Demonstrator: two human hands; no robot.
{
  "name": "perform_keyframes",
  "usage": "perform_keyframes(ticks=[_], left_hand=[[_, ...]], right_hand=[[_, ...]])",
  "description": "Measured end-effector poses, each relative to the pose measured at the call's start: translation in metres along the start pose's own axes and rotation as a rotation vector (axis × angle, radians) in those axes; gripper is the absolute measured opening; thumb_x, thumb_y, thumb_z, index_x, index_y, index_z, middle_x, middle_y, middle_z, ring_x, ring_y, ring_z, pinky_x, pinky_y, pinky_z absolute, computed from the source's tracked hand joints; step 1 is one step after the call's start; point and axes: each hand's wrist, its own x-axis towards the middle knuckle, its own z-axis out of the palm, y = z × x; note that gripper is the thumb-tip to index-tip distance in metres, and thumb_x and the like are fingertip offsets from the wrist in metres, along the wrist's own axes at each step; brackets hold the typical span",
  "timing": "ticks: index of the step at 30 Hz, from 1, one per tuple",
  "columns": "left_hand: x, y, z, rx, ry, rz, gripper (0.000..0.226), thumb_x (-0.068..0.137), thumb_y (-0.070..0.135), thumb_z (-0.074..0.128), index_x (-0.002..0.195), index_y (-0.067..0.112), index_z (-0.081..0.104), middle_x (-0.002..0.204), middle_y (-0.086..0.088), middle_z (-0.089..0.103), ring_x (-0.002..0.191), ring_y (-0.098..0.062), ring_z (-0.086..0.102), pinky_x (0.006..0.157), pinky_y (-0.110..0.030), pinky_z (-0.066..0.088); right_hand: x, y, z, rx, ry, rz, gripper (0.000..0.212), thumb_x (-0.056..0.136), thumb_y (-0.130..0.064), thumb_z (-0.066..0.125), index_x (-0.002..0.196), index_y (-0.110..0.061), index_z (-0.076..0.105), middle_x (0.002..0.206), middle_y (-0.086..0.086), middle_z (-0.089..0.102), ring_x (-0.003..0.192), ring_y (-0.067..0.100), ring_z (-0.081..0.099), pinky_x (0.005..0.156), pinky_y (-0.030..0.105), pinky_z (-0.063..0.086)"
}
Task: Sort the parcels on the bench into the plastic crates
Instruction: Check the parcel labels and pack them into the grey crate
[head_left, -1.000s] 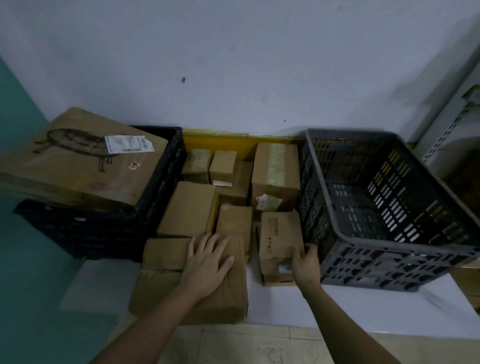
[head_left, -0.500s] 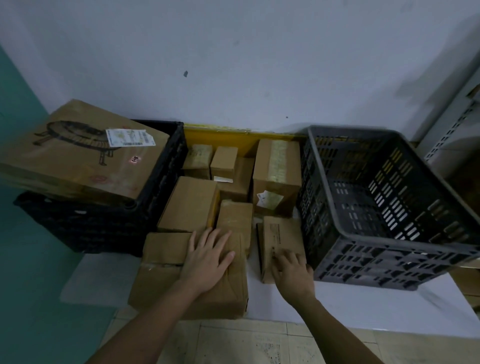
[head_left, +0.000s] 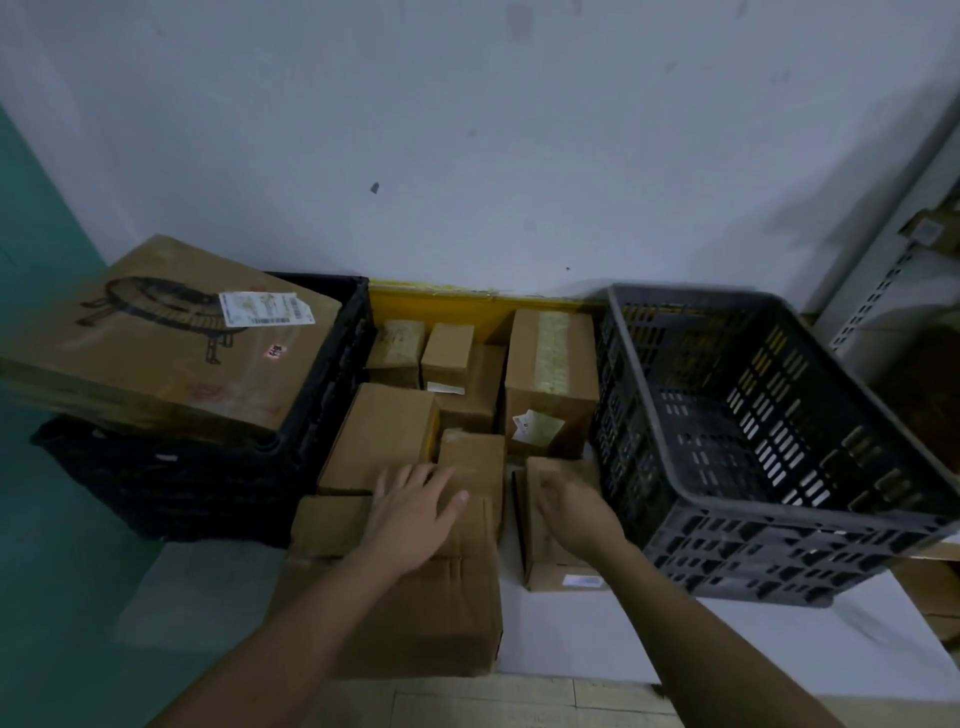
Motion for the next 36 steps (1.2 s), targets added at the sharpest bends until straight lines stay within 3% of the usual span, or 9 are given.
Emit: perform_keyframes(ticks=[2, 4, 7, 12, 18, 20, 23, 30, 36], left_hand=[[0.01, -0.001, -0.02, -0.017, 0.038, -0.02, 0.056, 0.101, 0.059, 0.021, 0.15, 0.035, 0.033, 0.154, 0.006, 0.038, 0.144, -0.018, 0.03, 0.119, -0.049, 0.021], [0.019, -0.004, -0.042, -0.016, 0.06, -0.047, 0.055, 0.101, 0.059, 0.023, 0.148, 0.032, 0.037, 0.15, 0.004, 0.042, 0.14, -0.02, 0.035, 0.116, -0.047, 0.027], [0.037, -0.013, -0.069, -0.032, 0.075, -0.089, 0.056, 0.101, 0.058, 0.026, 0.144, 0.027, 0.044, 0.149, 0.0, 0.044, 0.138, -0.024, 0.037, 0.113, -0.048, 0.031], [0.067, -0.033, -0.095, -0.07, 0.115, -0.135, 0.057, 0.101, 0.058, 0.031, 0.148, 0.027, 0.04, 0.149, -0.005, 0.043, 0.137, -0.029, 0.037, 0.108, -0.049, 0.036], [0.112, -0.051, -0.096, -0.097, 0.123, -0.219, 0.057, 0.1, 0.056, 0.038, 0.148, 0.027, 0.039, 0.15, -0.004, 0.043, 0.136, -0.03, 0.04, 0.105, -0.048, 0.04], [0.125, -0.056, -0.09, -0.135, 0.11, -0.248, 0.057, 0.1, 0.056, 0.039, 0.149, 0.027, 0.038, 0.15, -0.003, 0.042, 0.135, -0.029, 0.04, 0.104, -0.048, 0.041], [0.143, -0.064, -0.084, -0.176, 0.098, -0.267, 0.057, 0.099, 0.055, 0.042, 0.149, 0.028, 0.038, 0.148, -0.003, 0.043, 0.132, -0.028, 0.044, 0.102, -0.049, 0.044], [0.198, -0.077, -0.087, -0.213, 0.084, -0.343, 0.065, 0.098, 0.055, 0.045, 0.153, 0.027, 0.029, 0.155, -0.004, 0.034, 0.138, -0.029, 0.036, 0.106, -0.047, 0.041], [0.233, -0.091, -0.073, -0.319, 0.088, -0.387, 0.065, 0.096, 0.051, 0.053, 0.152, 0.028, 0.029, 0.149, -0.008, 0.037, 0.131, -0.03, 0.044, 0.101, -0.047, 0.046]], right_hand=[[0.009, -0.02, -0.021, 0.029, 0.054, -0.036, 0.028, 0.104, -0.034, 0.039, 0.101, -0.021, 0.064, 0.085, -0.003, 0.062, 0.079, 0.016, 0.062, 0.083, 0.041, 0.056], [0.019, -0.037, -0.038, 0.059, 0.065, -0.043, 0.028, 0.103, -0.036, 0.041, 0.104, -0.02, 0.065, 0.089, 0.001, 0.066, 0.079, 0.019, 0.063, 0.075, 0.039, 0.057], [0.035, -0.058, -0.056, 0.072, 0.07, -0.053, 0.034, 0.103, -0.043, 0.041, 0.117, -0.021, 0.062, 0.113, 0.003, 0.068, 0.091, 0.02, 0.065, 0.078, 0.037, 0.057], [0.058, -0.087, -0.074, 0.027, 0.062, -0.061, 0.029, 0.101, -0.04, 0.045, 0.109, -0.018, 0.063, 0.09, 0.001, 0.066, 0.072, 0.017, 0.062, 0.063, 0.032, 0.056], [0.097, -0.101, -0.077, 0.033, 0.023, -0.165, 0.033, 0.102, -0.039, 0.045, 0.122, -0.017, 0.059, 0.091, -0.004, 0.059, 0.07, 0.011, 0.056, 0.054, 0.025, 0.043], [0.11, -0.103, -0.077, 0.048, -0.005, -0.184, 0.032, 0.103, -0.037, 0.045, 0.125, -0.018, 0.057, 0.102, -0.003, 0.061, 0.082, 0.013, 0.058, 0.062, 0.024, 0.046], [0.136, -0.108, -0.079, 0.088, -0.044, -0.214, 0.034, 0.102, -0.038, 0.047, 0.128, -0.017, 0.056, 0.119, 0.003, 0.062, 0.101, 0.019, 0.061, 0.083, 0.034, 0.054], [0.204, -0.119, -0.08, 0.154, -0.019, -0.224, 0.035, 0.101, -0.037, 0.047, 0.131, -0.019, 0.053, 0.127, 0.005, 0.051, 0.103, 0.022, 0.057, 0.089, 0.037, 0.052], [0.234, -0.122, -0.059, 0.243, -0.044, -0.184, 0.047, 0.101, -0.033, 0.049, 0.144, -0.017, 0.041, 0.138, 0.007, 0.041, 0.116, 0.027, 0.053, 0.098, 0.041, 0.049]])
